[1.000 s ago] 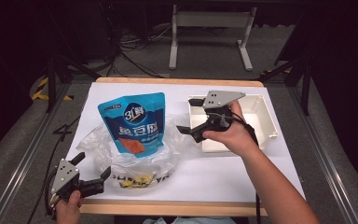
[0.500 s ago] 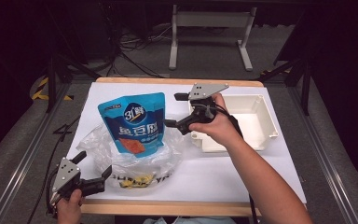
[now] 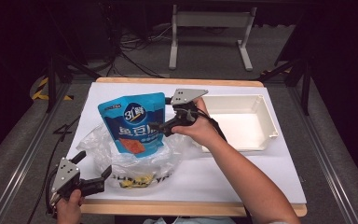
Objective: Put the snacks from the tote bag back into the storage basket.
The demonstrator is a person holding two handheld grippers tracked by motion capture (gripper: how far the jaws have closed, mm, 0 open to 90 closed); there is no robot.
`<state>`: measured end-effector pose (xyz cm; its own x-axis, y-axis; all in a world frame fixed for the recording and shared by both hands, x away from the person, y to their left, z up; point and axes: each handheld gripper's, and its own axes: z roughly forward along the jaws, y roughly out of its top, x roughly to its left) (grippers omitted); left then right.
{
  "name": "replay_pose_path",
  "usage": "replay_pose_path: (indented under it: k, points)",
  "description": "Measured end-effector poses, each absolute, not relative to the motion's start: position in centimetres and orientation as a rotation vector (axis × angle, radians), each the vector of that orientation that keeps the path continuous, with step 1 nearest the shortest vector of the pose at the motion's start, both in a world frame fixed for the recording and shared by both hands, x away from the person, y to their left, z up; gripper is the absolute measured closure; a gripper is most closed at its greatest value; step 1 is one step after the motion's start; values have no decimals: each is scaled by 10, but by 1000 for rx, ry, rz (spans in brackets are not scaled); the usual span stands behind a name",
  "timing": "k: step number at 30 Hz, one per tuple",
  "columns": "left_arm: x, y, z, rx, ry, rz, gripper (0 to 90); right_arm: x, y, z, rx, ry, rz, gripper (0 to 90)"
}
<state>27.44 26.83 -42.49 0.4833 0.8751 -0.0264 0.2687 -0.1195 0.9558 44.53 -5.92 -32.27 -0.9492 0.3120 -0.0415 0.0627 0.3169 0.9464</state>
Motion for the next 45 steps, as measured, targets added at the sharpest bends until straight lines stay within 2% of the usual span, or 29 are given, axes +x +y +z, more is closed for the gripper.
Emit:
replay_pose_path:
  k: [23,29,31,33,35,38,45]
  points:
    - [274,270,-424,1646,998,704,2,451,-26,-366,310,2443,1623,80]
    - [274,270,-424,1645,998,704,2,451,-23,-373,315,2413,1644,111]
    - [275,270,-424,1647,999,703,2,451,-23,-374,313,2413,1643,149]
    - [275,270,-424,1647,998,703,2,450,-23,-375,294,2442,1630,250]
    - [275,270,-424,1647,999,703,2,450,-24,-375,225,2498,1613,452]
    - [275,270,-424,1651,997,701,2,449,-23,-374,138,2520,1565,520]
    - [275,269,-424,1649,1000,703,2,447,-23,-373,131,2533,1539,577]
